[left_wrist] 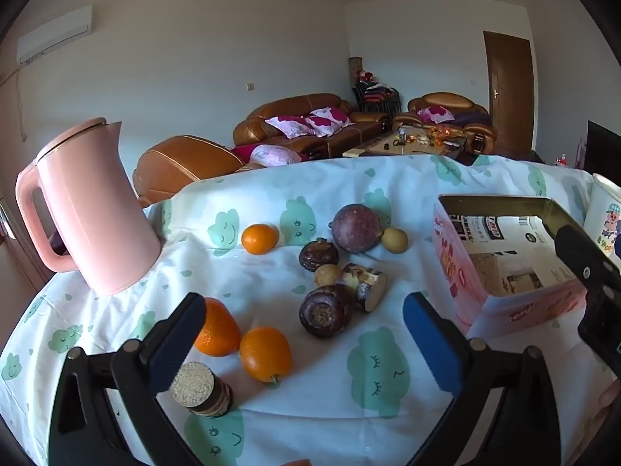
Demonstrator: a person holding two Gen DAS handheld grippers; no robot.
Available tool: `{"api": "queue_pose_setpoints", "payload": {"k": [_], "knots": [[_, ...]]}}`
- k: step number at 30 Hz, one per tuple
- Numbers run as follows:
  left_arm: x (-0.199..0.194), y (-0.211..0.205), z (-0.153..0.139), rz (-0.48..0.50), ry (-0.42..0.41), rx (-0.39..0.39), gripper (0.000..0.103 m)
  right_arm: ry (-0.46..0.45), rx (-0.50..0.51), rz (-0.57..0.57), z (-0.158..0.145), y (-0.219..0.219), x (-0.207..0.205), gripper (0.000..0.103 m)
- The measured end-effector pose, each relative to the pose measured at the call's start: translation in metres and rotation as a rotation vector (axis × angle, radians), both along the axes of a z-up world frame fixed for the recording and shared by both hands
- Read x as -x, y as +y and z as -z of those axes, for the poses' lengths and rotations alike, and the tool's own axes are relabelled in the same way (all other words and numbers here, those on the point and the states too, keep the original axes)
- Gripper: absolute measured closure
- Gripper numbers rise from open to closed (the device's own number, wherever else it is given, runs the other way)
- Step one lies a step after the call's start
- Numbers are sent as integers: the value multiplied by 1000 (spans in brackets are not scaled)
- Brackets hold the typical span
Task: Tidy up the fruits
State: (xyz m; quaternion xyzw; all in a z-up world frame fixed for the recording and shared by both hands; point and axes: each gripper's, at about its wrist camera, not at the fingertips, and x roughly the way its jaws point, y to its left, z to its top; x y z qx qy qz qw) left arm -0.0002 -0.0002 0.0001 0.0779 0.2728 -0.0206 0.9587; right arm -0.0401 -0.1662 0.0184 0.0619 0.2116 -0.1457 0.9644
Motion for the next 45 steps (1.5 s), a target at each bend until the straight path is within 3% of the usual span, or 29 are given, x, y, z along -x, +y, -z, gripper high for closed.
{"api": "queue_pose_setpoints", "payload": {"k": [45], "knots": [[1, 1, 2, 2, 23, 37, 0, 26, -18, -6, 4, -3, -3, 1]]}}
